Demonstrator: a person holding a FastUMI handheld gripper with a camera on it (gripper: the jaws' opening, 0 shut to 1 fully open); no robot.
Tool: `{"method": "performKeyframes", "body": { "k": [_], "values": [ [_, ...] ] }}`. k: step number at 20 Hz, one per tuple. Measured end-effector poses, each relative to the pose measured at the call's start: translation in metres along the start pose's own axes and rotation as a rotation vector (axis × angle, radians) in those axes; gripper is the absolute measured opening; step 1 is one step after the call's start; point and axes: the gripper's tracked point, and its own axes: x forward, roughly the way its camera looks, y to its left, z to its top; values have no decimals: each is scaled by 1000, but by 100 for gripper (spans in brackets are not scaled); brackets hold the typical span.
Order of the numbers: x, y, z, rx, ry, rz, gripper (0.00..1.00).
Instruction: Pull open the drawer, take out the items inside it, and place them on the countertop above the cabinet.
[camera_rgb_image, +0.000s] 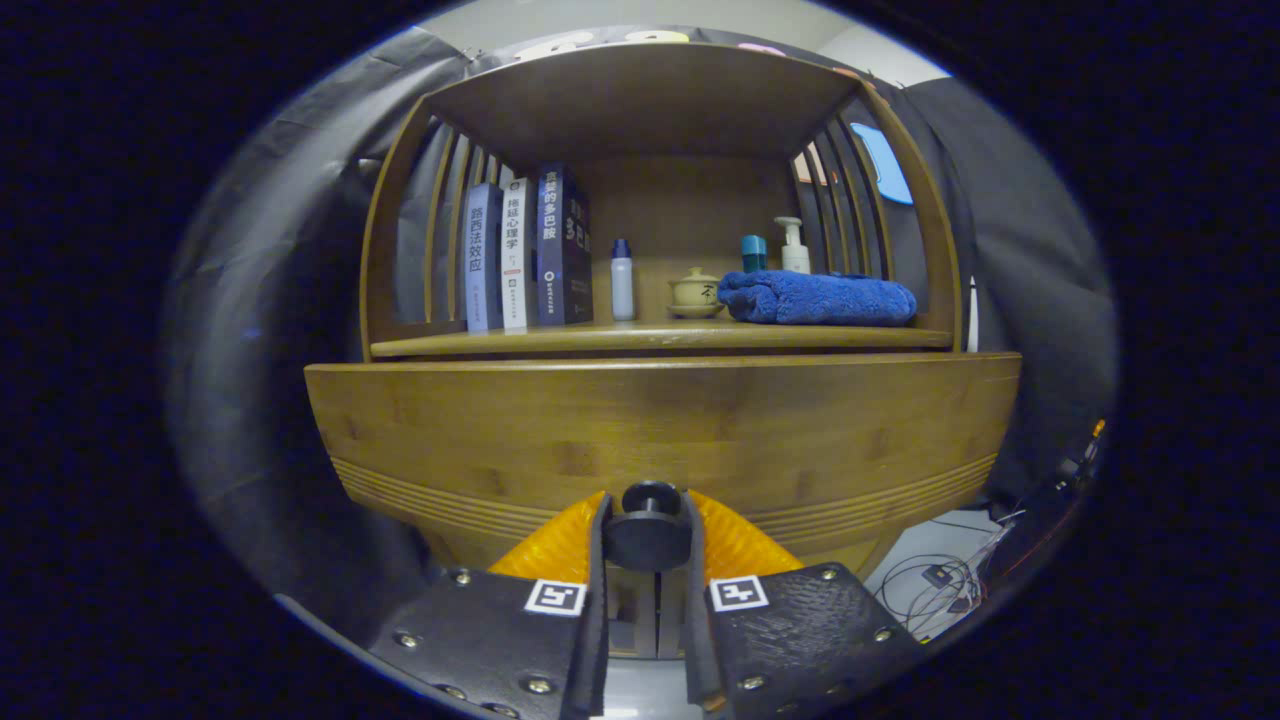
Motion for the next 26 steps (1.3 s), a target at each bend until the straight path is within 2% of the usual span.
{"method": "performKeyframes", "body": {
  "k": [6,11,20,21,22,23,24,26],
  "values": [
    [-37,3,-7,-6,0,5,31],
    [-63,5,-11,-61,-15,14,31],
    [-106,6,-16,-10,-2,9,31],
    [-117,-5,-15,-30,-9,-42,24],
    [-138,-18,2,-14,-71,-88,16],
    [-129,-8,0,-9,-87,-64,9],
    [-131,-6,-2,-50,-47,-62,1],
    [-131,-4,-1,-65,-39,-39,2]
  ]
}}
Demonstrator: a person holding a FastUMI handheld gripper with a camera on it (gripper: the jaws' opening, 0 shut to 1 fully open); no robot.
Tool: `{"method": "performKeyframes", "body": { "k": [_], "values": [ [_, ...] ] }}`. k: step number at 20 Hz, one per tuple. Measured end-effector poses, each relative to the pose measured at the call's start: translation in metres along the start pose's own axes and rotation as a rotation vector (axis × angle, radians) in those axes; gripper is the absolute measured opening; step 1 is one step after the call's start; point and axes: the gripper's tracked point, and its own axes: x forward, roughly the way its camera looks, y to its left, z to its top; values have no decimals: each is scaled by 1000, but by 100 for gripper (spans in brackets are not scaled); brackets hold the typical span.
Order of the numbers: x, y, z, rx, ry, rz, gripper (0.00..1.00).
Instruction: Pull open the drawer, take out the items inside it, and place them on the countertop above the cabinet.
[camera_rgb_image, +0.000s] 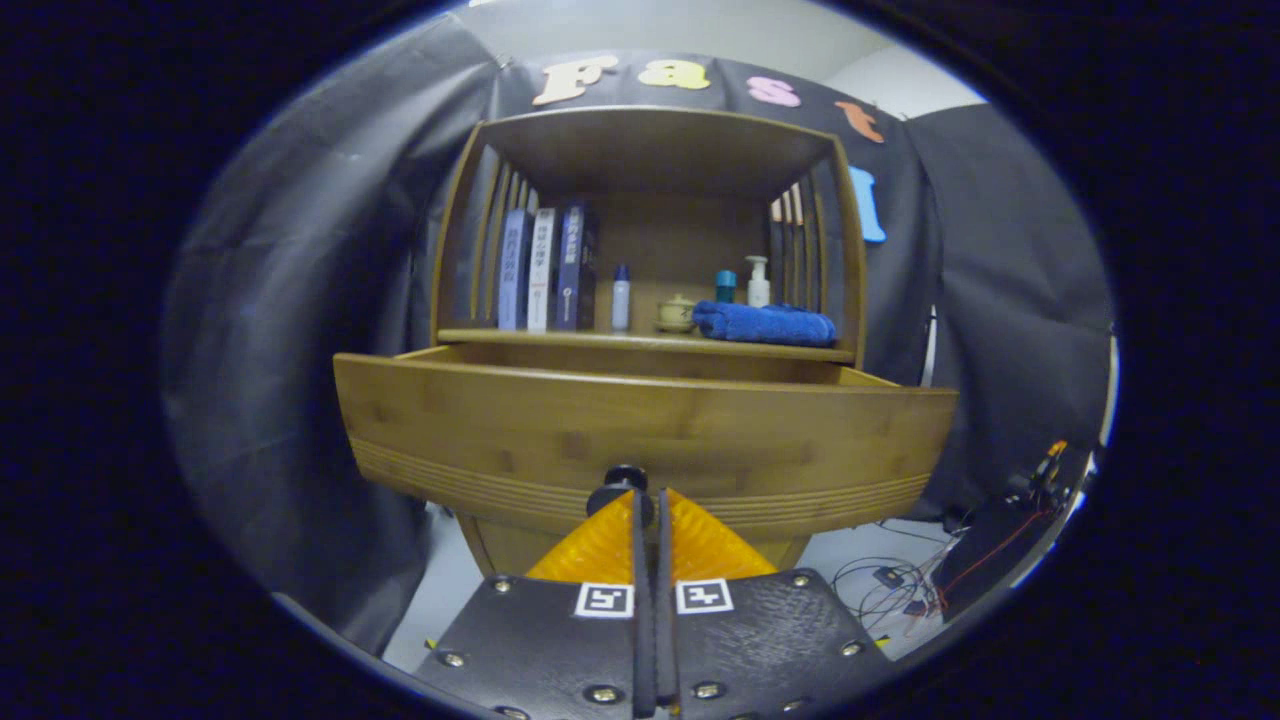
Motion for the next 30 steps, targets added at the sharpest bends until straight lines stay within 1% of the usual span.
{"method": "performKeyframes", "body": {
  "k": [1,2,5,8,9,13,14,17,19,22,25,26,30],
  "values": [
    [-1,3,1,8,-12,14,1],
    [-2,1,1,16,-11,5,1],
    [-1,1,5,37,-5,15,1],
    [-10,4,32,51,-37,39,2],
    [-10,6,40,61,-39,49,4],
    [-10,13,64,60,-20,50,43],
    [-10,21,71,67,-7,70,53],
    [-20,53,74,25,95,152,81],
    [-28,67,98,-1,68,190,100],
    [-29,68,123,-62,41,172,99],
    [-16,68,137,-63,66,169,98],
    [-9,68,138,-61,87,175,98],
    [28,53,138,-41,204,151,98]
  ]
}}
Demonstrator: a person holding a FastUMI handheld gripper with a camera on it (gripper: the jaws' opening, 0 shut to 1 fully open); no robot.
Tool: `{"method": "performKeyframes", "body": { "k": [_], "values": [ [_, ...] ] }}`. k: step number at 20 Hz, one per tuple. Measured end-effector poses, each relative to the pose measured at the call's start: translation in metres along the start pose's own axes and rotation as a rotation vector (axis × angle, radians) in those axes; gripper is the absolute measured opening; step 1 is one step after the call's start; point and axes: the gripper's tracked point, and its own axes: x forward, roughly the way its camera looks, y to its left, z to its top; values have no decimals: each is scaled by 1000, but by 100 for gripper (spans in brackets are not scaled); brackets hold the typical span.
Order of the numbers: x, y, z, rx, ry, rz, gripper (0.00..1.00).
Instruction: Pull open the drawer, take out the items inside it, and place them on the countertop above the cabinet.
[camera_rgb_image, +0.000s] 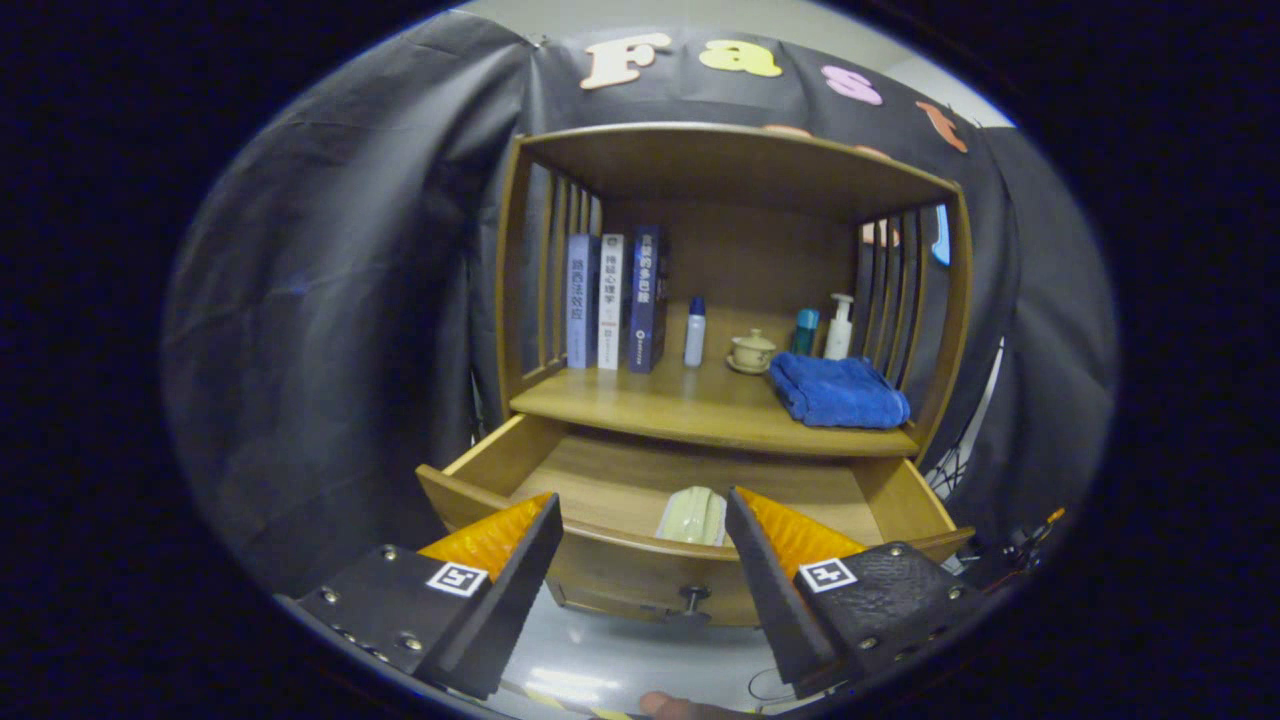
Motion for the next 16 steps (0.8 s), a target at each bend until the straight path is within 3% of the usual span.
{"method": "performKeyframes", "body": {
  "k": [9,16],
  "values": [
    [77,-32,-53,35,385,10,98],
    [122,-53,-87,122,545,-26,98]
  ]
}}
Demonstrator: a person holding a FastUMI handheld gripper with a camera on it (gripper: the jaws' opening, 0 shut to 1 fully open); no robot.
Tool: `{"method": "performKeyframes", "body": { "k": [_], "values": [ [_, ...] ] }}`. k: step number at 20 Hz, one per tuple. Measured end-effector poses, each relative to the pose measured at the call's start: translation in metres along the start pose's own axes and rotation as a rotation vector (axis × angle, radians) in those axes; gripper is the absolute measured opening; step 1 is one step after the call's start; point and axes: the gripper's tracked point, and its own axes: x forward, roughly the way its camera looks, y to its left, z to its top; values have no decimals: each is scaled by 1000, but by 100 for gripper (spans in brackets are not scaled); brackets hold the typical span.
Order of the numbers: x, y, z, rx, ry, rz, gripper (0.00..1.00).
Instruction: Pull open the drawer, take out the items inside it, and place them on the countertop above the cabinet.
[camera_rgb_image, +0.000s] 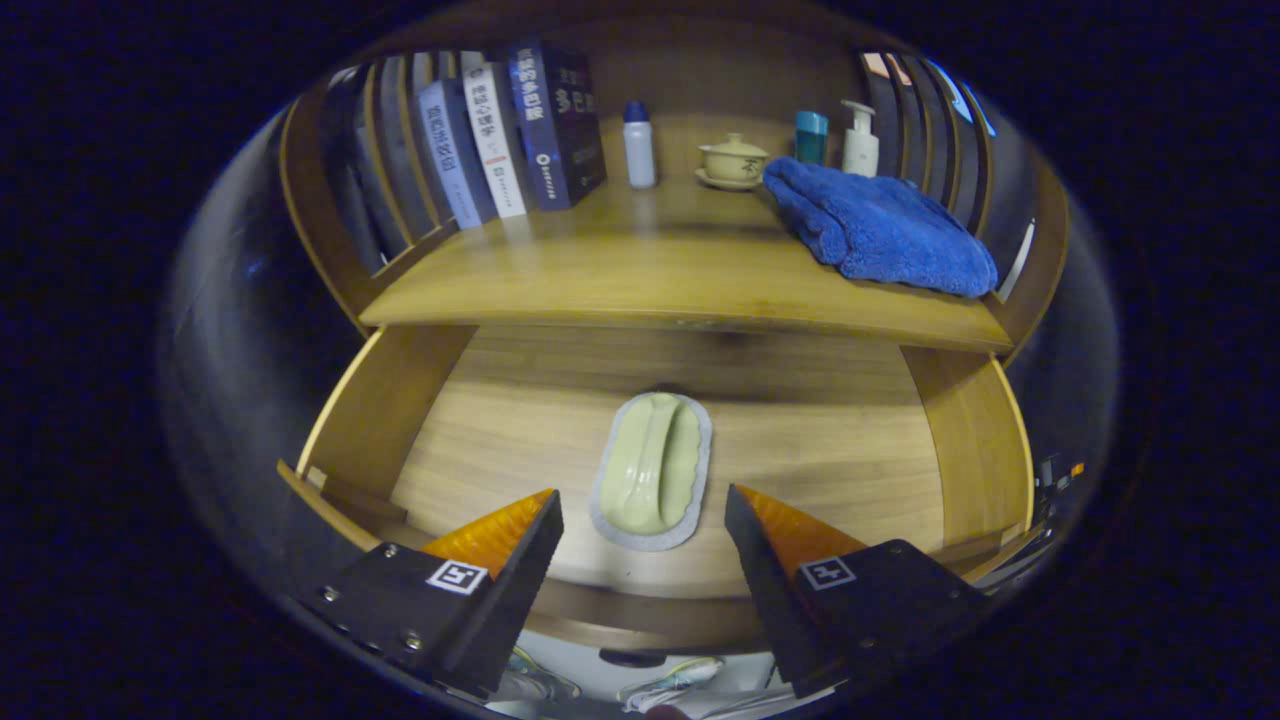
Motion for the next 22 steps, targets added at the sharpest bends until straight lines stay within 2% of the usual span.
{"method": "performKeyframes", "body": {
  "k": [2,5,8,10,14,18,21,22],
  "values": [
    [12,-4,3,24,13,-15,75],
    [28,1,0,77,67,11,74],
    [48,0,-4,97,130,-5,73],
    [51,3,-1,138,149,4,58],
    [60,7,2,132,167,42,58],
    [51,9,12,187,166,42,27],
    [53,13,19,138,115,79,27],
    [55,13,17,136,104,95,15]
  ]
}}
